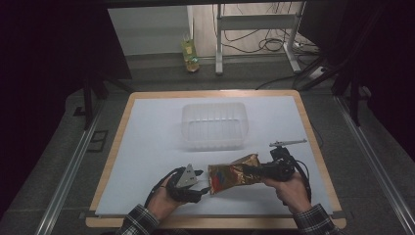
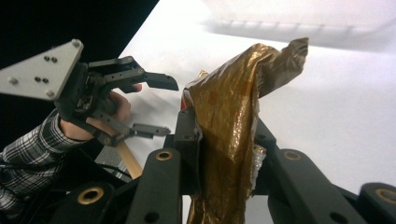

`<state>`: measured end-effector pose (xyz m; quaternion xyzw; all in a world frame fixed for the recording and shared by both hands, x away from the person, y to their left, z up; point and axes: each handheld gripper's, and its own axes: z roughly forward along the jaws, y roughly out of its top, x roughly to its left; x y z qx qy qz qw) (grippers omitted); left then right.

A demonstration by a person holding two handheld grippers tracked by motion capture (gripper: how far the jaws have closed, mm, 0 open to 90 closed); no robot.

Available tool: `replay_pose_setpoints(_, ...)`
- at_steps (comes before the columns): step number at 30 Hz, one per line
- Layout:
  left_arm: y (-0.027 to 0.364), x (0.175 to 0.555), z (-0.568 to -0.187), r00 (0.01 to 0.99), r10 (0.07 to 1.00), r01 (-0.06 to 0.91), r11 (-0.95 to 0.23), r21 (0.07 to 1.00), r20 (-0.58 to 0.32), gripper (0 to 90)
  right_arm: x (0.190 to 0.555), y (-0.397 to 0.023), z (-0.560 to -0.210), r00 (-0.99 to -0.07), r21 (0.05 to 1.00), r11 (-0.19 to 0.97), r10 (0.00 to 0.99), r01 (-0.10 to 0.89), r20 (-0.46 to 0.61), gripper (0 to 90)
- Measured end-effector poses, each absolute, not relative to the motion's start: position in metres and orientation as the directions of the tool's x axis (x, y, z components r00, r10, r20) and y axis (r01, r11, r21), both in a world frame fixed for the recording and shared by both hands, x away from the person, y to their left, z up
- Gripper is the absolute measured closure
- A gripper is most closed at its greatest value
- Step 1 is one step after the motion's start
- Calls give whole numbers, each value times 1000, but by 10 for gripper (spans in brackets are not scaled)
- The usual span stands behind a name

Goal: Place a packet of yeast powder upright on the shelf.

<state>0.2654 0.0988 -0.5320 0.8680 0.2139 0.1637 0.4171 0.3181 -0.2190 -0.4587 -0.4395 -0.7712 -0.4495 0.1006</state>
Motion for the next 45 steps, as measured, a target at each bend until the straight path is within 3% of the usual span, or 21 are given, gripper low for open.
replay_pose_setpoints(20, 98, 263, -529, 859, 508, 244, -525, 815, 71, 75, 329, -230, -432, -604, 640, 199, 613, 742, 509, 722)
replay_pose_setpoints(45, 98, 265, -530, 843, 530, 246, -524, 815, 86, 0, 350, -241, -408, -569, 655, 151, 660, 740, 491, 724)
